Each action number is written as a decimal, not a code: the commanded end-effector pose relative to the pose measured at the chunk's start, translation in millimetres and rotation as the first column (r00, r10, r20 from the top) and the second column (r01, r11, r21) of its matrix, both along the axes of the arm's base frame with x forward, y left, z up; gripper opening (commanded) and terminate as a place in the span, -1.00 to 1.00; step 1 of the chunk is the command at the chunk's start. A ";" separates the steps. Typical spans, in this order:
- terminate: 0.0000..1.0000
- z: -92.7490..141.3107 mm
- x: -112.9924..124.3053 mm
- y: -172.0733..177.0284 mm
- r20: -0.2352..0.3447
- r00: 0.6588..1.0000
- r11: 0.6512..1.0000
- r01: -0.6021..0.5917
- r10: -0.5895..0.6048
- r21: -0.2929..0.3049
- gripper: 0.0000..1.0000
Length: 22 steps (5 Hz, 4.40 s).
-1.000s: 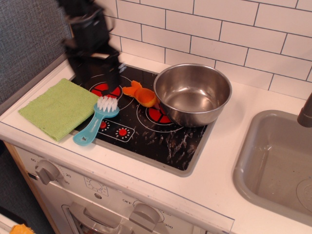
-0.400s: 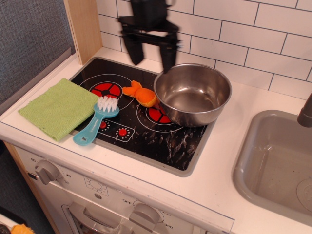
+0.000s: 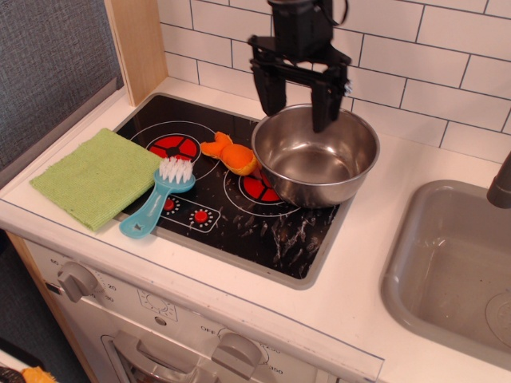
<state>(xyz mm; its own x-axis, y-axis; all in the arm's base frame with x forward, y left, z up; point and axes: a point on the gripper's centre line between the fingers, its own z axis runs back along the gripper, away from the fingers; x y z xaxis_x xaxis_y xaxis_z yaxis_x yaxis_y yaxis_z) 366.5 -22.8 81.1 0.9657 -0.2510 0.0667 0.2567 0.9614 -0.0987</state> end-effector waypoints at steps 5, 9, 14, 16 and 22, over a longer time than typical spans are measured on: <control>-1.00 -20.4 7.4 44.1 0.038 0.999 0.976 -0.020 0.012 0.215 1.00; -1.00 -32.8 -0.8 48.6 0.012 1.000 0.976 -0.012 0.009 0.215 -1.00; -1.00 29.8 -1.4 179.9 0.140 0.922 0.929 -0.369 0.362 0.028 -1.00; -1.00 -6.8 -2.9 203.9 0.054 0.912 0.909 -0.410 0.407 0.070 -1.00; -1.00 70.8 -27.1 140.9 0.285 0.949 0.985 -0.159 0.135 0.062 1.00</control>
